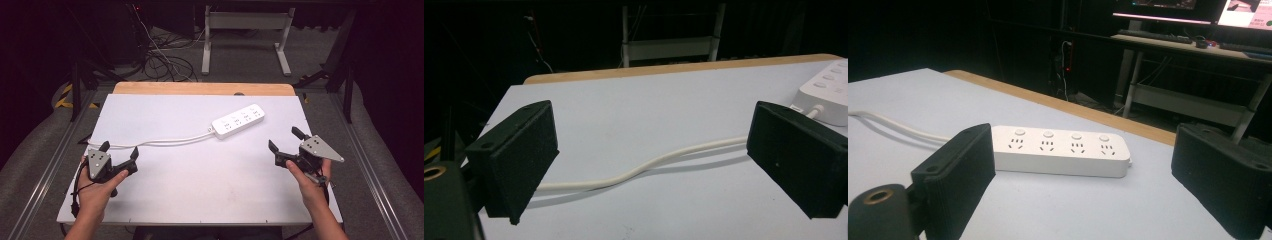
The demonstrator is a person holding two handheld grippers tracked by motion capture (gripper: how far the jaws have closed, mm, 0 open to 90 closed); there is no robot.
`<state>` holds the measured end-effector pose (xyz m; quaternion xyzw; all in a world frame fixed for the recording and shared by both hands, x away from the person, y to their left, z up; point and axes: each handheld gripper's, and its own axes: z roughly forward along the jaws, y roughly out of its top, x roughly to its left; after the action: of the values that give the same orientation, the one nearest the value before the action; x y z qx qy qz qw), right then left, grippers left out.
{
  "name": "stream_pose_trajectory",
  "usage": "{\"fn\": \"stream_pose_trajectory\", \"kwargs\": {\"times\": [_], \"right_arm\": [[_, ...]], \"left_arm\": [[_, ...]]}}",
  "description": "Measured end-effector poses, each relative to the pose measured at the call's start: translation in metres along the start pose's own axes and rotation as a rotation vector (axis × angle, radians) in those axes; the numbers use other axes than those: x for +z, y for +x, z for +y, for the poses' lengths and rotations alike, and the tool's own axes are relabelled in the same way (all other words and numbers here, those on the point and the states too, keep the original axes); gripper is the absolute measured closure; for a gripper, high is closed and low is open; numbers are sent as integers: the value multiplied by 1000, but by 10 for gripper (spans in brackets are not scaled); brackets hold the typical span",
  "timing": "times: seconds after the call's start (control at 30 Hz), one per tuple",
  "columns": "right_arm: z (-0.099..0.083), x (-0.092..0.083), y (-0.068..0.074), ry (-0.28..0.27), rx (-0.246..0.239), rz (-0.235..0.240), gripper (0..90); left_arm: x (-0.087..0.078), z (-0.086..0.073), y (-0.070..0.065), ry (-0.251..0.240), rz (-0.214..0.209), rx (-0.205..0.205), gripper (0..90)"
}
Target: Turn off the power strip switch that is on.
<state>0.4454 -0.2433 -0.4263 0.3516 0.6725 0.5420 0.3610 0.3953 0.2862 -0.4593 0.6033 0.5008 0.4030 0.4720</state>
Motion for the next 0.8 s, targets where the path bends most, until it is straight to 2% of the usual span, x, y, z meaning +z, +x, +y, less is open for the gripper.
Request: {"fn": "stream_pose_trajectory", "kwargs": {"times": [0.8], "right_arm": [[-1, 0, 0, -2, 5, 6, 108]], "left_arm": [[0, 0, 0, 2, -3, 1, 66]]}}
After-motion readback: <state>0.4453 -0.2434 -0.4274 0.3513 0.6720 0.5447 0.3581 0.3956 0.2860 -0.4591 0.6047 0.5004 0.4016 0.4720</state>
